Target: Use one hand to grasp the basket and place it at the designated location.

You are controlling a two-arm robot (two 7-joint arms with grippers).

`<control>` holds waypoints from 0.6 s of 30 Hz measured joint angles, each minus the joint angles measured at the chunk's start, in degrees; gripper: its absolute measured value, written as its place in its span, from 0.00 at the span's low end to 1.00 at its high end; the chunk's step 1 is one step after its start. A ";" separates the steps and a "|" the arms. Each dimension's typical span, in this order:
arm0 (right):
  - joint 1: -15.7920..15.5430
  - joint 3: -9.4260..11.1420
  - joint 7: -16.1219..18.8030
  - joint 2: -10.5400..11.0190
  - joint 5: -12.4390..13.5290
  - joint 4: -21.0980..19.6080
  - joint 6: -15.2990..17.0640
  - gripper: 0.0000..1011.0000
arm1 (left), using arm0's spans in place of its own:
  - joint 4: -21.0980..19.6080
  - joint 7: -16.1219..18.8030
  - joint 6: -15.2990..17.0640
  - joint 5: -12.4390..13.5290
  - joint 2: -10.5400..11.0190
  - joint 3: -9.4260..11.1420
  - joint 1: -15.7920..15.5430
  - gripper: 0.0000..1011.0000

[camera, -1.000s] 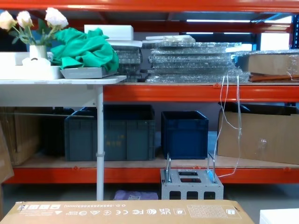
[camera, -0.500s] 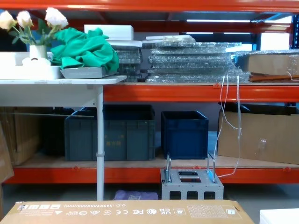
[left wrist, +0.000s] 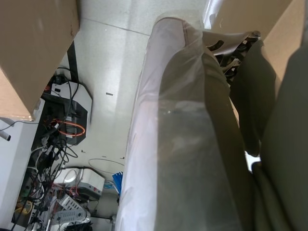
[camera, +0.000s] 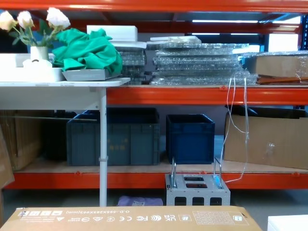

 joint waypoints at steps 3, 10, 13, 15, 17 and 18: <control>0.00 -0.02 0.00 0.00 -0.02 0.01 -0.02 0.99 | 0.00 0.00 0.00 0.00 0.00 0.00 0.00 0.00; 0.00 -0.05 0.00 0.00 -0.05 0.02 -0.04 0.99 | 0.00 0.00 0.00 0.00 0.00 0.00 0.00 0.00; 0.00 -0.05 0.00 0.00 -0.06 0.02 -0.04 0.99 | 0.00 0.00 0.00 0.00 0.00 0.00 0.00 0.00; 0.00 -0.05 0.00 0.00 -0.06 0.02 -0.04 0.99 | 0.00 0.00 0.00 0.00 0.00 0.00 0.00 0.00; 0.00 -0.05 -0.01 0.00 -0.06 0.02 -0.04 0.99 | 0.00 0.00 0.00 0.00 0.00 0.00 0.00 0.00; 0.00 -0.05 -0.01 0.00 -0.07 0.02 -0.04 0.99 | 0.00 0.00 0.00 0.00 0.00 0.00 0.00 0.00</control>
